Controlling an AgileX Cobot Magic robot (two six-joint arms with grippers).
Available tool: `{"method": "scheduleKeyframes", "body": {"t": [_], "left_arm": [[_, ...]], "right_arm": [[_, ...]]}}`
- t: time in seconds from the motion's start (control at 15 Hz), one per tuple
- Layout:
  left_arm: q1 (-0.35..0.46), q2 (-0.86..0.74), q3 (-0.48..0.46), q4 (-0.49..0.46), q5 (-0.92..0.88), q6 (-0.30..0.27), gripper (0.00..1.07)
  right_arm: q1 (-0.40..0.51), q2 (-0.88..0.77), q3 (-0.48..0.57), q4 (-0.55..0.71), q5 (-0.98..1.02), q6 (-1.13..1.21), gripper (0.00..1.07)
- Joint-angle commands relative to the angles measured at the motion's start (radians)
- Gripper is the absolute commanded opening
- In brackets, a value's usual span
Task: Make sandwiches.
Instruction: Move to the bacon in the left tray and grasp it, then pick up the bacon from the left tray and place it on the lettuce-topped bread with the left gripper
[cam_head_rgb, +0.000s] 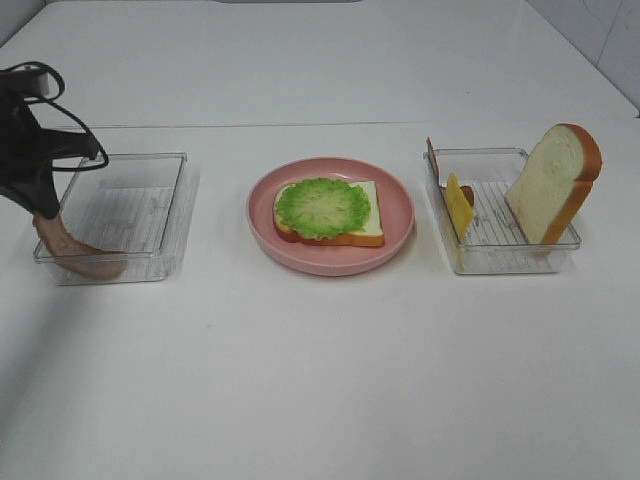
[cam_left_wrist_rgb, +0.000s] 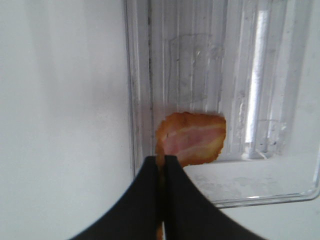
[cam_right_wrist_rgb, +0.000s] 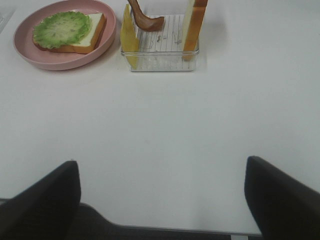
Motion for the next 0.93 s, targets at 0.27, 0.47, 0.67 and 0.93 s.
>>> {"method": "scheduleKeyframes", "body": {"t": [0.27, 0.47, 0.67, 0.93], "left_arm": [[-0.016, -0.052, -0.209, -0.159, 0.147, -0.009, 0.00], [-0.104, -0.052, -0.333, -0.170, 0.136, -0.068, 0.00], [-0.194, -0.048, -0.394, -0.177, 0.056, -0.120, 0.00], [-0.282, 0.008, -0.402, -0.369, -0.089, -0.142, 0.00]], "right_arm": [[-0.007, -0.021, 0.003, 0.005, -0.003, -0.008, 0.87], [-0.007, -0.021, 0.003, 0.005, -0.003, -0.008, 0.87], [-0.007, -0.021, 0.003, 0.005, -0.003, -0.008, 0.87], [-0.007, -0.021, 0.003, 0.005, -0.003, -0.008, 0.87]]}}
